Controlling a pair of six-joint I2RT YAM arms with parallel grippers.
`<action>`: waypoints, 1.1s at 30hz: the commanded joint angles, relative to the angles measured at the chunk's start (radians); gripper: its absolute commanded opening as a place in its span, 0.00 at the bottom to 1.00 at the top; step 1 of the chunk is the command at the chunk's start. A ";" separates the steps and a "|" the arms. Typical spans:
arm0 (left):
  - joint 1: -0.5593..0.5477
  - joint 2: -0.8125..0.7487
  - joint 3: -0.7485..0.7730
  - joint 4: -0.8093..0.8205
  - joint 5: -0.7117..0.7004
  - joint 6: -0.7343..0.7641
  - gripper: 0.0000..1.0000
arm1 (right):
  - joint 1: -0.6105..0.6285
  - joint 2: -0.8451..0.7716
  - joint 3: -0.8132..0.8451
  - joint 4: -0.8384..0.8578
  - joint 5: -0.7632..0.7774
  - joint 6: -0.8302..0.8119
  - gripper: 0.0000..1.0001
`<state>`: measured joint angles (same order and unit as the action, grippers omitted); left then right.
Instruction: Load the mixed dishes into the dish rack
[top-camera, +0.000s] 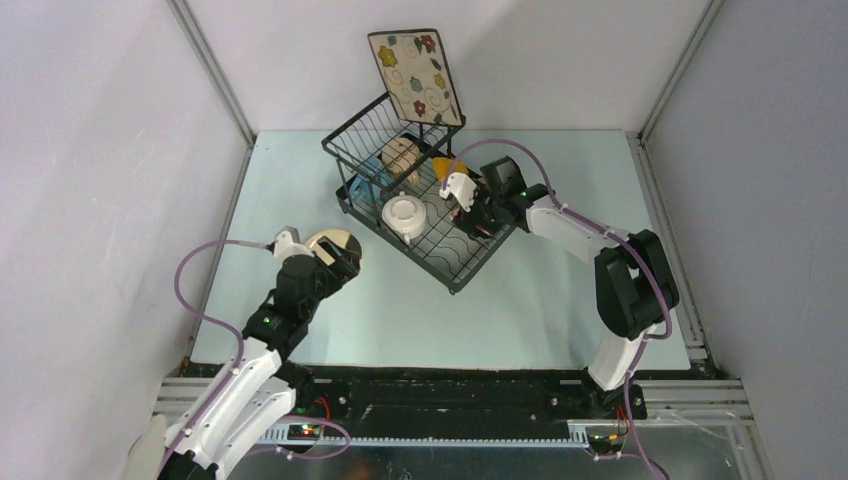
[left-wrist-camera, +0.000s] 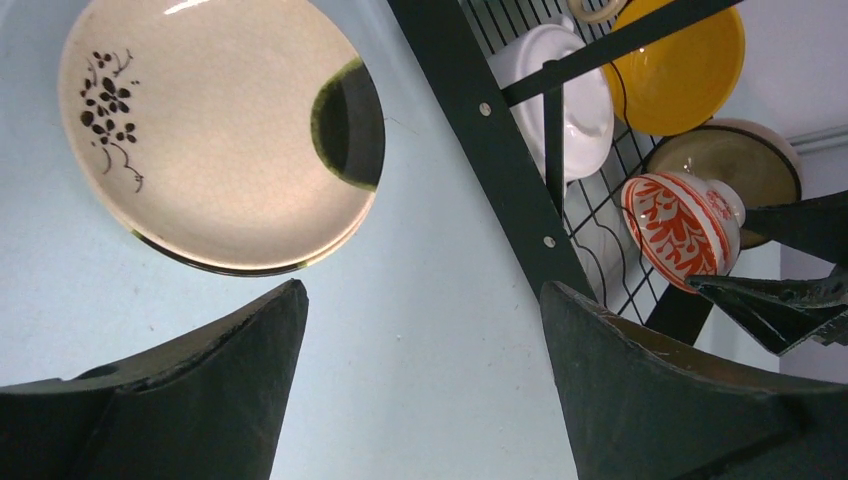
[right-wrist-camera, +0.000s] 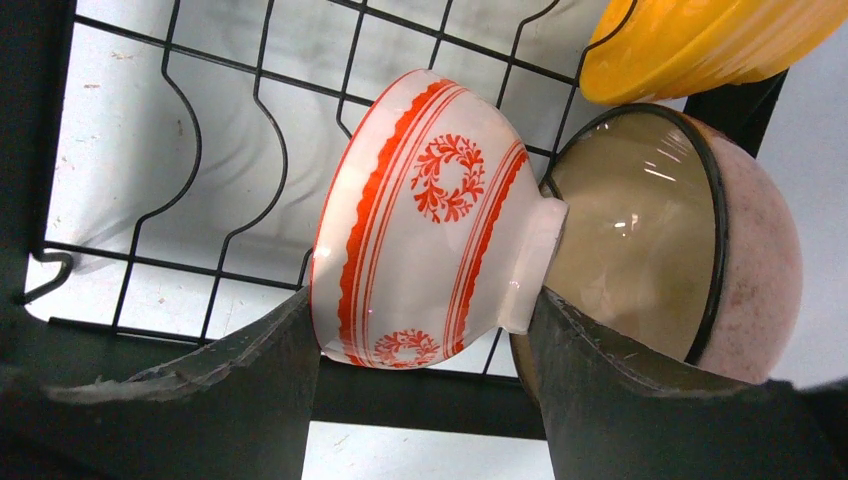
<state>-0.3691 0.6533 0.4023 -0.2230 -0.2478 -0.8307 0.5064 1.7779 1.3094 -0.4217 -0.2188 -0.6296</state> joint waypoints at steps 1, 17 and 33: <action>0.005 -0.021 0.025 0.002 -0.061 -0.017 0.92 | -0.002 0.026 0.044 0.014 0.015 -0.012 0.00; 0.008 -0.009 0.020 0.029 -0.043 -0.007 0.92 | 0.029 -0.005 0.059 0.018 0.135 0.034 1.00; 0.067 0.024 0.007 0.006 -0.072 -0.040 0.93 | 0.124 -0.247 -0.002 0.093 0.115 0.109 1.00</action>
<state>-0.3511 0.6552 0.4023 -0.2272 -0.2878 -0.8398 0.5976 1.6596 1.3247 -0.4080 -0.0593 -0.5758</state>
